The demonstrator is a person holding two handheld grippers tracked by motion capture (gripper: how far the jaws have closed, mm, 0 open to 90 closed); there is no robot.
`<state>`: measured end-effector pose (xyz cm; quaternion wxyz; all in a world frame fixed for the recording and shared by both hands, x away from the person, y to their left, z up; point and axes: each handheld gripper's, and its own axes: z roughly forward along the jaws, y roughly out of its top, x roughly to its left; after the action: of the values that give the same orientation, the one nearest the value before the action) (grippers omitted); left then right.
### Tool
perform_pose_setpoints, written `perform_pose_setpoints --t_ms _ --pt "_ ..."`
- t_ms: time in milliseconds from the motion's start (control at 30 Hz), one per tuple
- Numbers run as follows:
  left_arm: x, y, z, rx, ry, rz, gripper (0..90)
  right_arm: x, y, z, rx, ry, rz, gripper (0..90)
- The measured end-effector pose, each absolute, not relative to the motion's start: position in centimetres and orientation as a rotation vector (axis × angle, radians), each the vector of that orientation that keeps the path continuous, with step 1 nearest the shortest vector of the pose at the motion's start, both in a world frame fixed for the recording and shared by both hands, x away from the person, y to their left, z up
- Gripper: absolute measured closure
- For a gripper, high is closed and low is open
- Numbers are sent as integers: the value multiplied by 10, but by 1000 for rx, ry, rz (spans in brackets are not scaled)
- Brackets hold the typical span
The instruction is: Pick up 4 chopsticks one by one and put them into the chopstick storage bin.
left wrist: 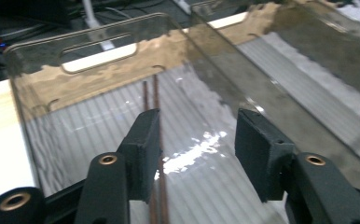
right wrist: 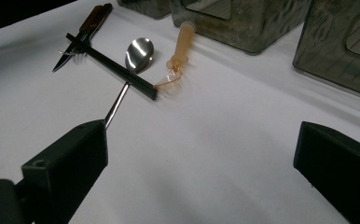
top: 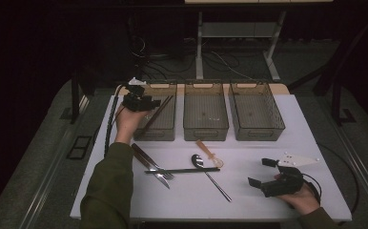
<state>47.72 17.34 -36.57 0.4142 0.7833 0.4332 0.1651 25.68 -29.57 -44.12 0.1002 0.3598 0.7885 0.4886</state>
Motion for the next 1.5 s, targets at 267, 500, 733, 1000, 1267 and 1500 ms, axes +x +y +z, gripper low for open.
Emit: perform_pose_setpoints --t_ms 267,500,733,1000,1267,1500 --pt "452 172 -357 1999 1018 409 401 257 -295 -442 1062 2331 1441 23" --pt "428 169 -354 1980 970 397 334 257 -295 -442 1065 2332 1437 23" --pt "403 163 -351 1994 901 397 276 257 -295 -442 1066 2332 1434 23" --pt "379 162 -350 1986 852 385 231 257 -295 -442 1066 2332 1434 23" --pt "361 162 -358 1985 826 362 215 257 -294 -442 1074 2334 1436 23" --pt "343 163 -368 2010 811 333 204 258 -295 -441 1072 2327 1440 23"
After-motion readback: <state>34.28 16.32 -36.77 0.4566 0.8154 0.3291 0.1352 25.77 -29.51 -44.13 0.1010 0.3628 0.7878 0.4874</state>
